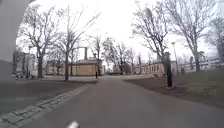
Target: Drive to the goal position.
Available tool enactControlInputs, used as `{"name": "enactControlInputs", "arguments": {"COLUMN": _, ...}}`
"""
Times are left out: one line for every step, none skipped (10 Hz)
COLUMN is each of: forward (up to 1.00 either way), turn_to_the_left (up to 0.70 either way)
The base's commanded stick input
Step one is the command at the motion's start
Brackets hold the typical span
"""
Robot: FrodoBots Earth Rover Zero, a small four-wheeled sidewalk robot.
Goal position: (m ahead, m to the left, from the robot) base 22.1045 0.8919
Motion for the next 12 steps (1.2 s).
{"name": "enactControlInputs", "arguments": {"forward": 1.00, "turn_to_the_left": 0.00}}
{"name": "enactControlInputs", "arguments": {"forward": 1.00, "turn_to_the_left": 0.00}}
{"name": "enactControlInputs", "arguments": {"forward": 1.00, "turn_to_the_left": 0.00}}
{"name": "enactControlInputs", "arguments": {"forward": 1.00, "turn_to_the_left": 0.00}}
{"name": "enactControlInputs", "arguments": {"forward": 1.00, "turn_to_the_left": 0.00}}
{"name": "enactControlInputs", "arguments": {"forward": 1.00, "turn_to_the_left": 0.00}}
{"name": "enactControlInputs", "arguments": {"forward": 1.00, "turn_to_the_left": -0.11}}
{"name": "enactControlInputs", "arguments": {"forward": 1.00, "turn_to_the_left": -0.37}}
{"name": "enactControlInputs", "arguments": {"forward": 1.00, "turn_to_the_left": -0.30}}
{"name": "enactControlInputs", "arguments": {"forward": 1.00, "turn_to_the_left": 0.00}}
{"name": "enactControlInputs", "arguments": {"forward": 1.00, "turn_to_the_left": 0.00}}
{"name": "enactControlInputs", "arguments": {"forward": 1.00, "turn_to_the_left": 0.00}}
